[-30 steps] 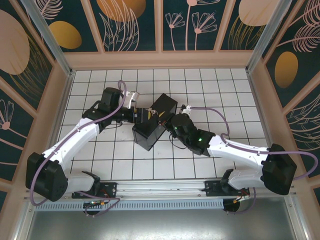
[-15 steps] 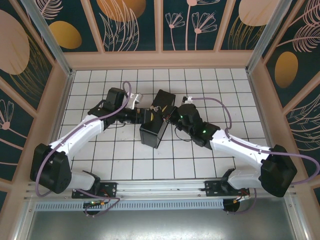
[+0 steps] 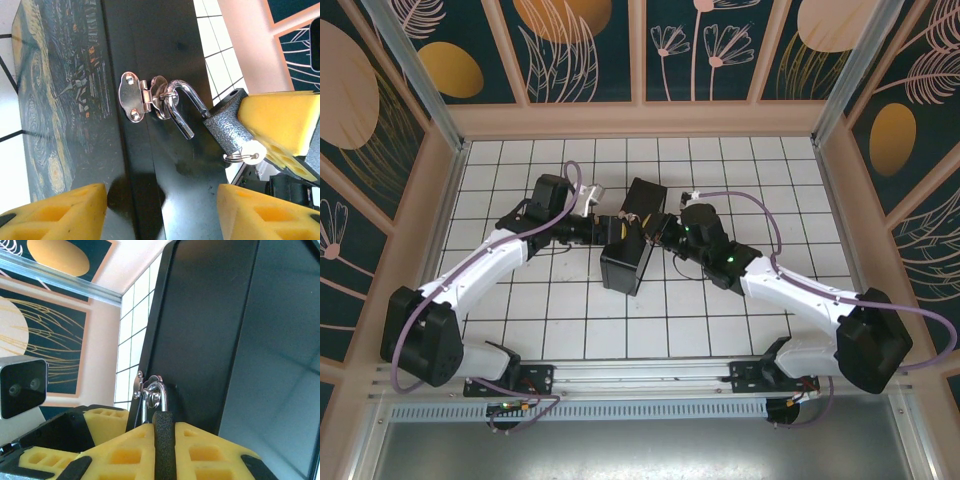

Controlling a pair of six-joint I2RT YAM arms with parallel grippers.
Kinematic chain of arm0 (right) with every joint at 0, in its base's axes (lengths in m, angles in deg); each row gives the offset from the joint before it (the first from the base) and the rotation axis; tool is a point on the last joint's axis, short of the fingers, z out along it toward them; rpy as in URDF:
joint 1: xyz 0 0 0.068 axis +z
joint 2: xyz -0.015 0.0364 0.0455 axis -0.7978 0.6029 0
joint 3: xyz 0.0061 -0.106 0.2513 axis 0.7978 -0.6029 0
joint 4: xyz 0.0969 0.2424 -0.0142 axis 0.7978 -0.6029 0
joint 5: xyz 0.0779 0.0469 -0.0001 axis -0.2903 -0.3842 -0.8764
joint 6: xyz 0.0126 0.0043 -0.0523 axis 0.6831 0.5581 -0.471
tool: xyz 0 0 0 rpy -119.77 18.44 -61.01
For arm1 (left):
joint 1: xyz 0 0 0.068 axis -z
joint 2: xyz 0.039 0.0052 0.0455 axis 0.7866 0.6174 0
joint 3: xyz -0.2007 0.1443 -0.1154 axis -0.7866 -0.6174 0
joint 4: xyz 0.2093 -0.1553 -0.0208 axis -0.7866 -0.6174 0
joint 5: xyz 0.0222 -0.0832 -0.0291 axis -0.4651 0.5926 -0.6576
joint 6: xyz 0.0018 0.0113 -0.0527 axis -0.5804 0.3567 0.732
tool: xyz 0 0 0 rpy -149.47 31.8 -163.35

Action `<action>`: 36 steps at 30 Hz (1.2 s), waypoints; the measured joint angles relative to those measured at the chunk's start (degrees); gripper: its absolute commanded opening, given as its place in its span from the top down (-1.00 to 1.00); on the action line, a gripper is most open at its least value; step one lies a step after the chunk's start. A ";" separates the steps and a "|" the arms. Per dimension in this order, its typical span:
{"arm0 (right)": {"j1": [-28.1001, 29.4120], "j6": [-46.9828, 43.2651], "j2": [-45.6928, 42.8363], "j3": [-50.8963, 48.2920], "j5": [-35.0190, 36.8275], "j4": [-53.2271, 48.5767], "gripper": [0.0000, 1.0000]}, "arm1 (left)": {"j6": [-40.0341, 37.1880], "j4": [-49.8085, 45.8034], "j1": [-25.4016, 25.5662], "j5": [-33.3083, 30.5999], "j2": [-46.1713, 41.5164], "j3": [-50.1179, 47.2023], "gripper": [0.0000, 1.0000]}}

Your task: Unlock the padlock with the key

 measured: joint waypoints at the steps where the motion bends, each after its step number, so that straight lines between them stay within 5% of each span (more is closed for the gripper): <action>1: 0.00 -0.13 0.00 0.00 -0.37 -0.17 0.65 | 0.00 0.00 0.00 -0.02 0.17 0.09 -0.19; 9: -0.13 -2.32 0.11 0.28 -3.13 -1.51 0.57 | -0.02 0.02 0.02 -0.02 0.55 0.39 -0.19; 13: -0.55 -3.28 0.79 1.16 -4.59 -2.34 0.97 | -0.04 -0.04 0.00 -0.13 0.59 0.55 -0.19; 21: -0.63 2.54 1.16 1.73 -4.98 -2.19 1.00 | -0.02 -0.81 0.00 -0.76 0.33 0.83 -0.17; 36: 9.07 19.98 -1.27 -9.35 12.07 16.63 1.00 | 4.50 0.57 -0.20 -1.99 -0.68 0.07 -0.12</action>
